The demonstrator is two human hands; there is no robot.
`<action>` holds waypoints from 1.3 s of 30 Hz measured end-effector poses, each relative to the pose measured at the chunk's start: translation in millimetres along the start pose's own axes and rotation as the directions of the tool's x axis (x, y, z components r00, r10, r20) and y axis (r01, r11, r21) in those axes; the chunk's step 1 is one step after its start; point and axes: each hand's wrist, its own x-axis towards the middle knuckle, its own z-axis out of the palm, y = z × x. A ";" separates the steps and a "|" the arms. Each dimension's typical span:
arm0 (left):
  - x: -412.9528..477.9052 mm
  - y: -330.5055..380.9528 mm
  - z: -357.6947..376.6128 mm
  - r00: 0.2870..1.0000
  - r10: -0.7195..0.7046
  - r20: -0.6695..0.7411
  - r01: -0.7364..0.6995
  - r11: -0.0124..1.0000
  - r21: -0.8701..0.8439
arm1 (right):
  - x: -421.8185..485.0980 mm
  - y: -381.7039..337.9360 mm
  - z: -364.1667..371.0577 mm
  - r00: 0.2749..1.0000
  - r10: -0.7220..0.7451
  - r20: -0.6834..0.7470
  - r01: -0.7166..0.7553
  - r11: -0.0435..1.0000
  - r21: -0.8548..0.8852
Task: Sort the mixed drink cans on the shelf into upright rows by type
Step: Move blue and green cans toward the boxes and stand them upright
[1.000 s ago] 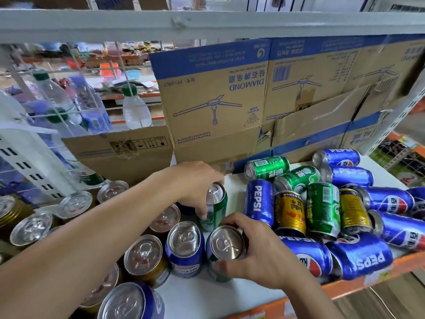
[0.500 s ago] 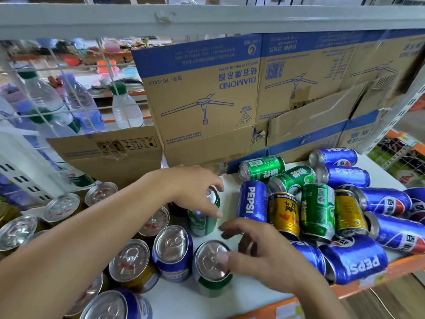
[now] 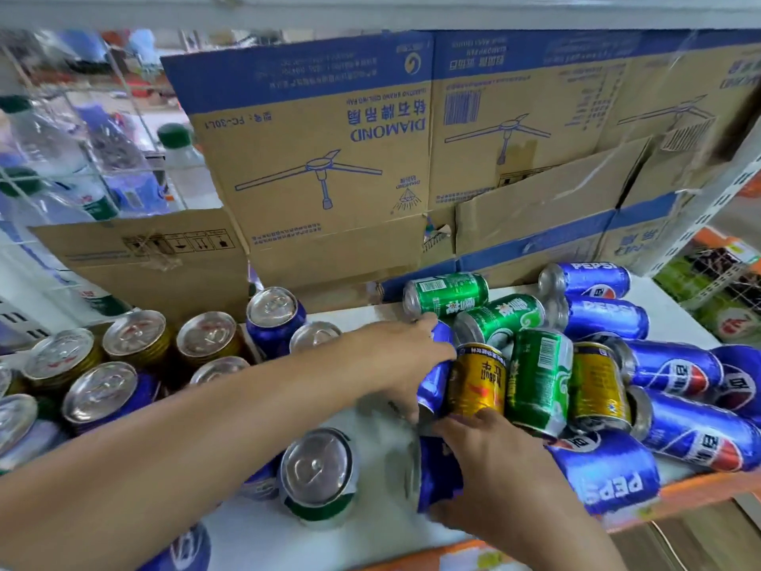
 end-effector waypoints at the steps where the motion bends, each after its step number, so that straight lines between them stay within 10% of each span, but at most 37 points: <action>1: 2.4 2.8 0.4 1.000 -0.011 -0.008 0.011 1.000 0.010 | -1.0 -0.8 3.5 0.999 -0.023 0.025 0.024 0.999 -0.042; 14: -15.3 -14.0 -21.9 0.998 -0.054 -0.012 0.047 0.940 -0.339 | -0.8 13.4 20.8 0.993 -0.118 0.003 0.118 0.992 -0.053; 22: -31.4 -23.8 -33.3 0.997 -0.076 -0.027 0.058 0.913 -0.404 | -13.7 9.4 24.0 0.985 -0.038 -0.166 0.085 0.953 0.291; 39: -30.5 -34.1 -23.8 0.936 -0.286 -0.204 0.213 0.924 -0.316 | -25.0 -15.4 31.1 0.978 0.139 -0.159 -0.099 0.967 0.234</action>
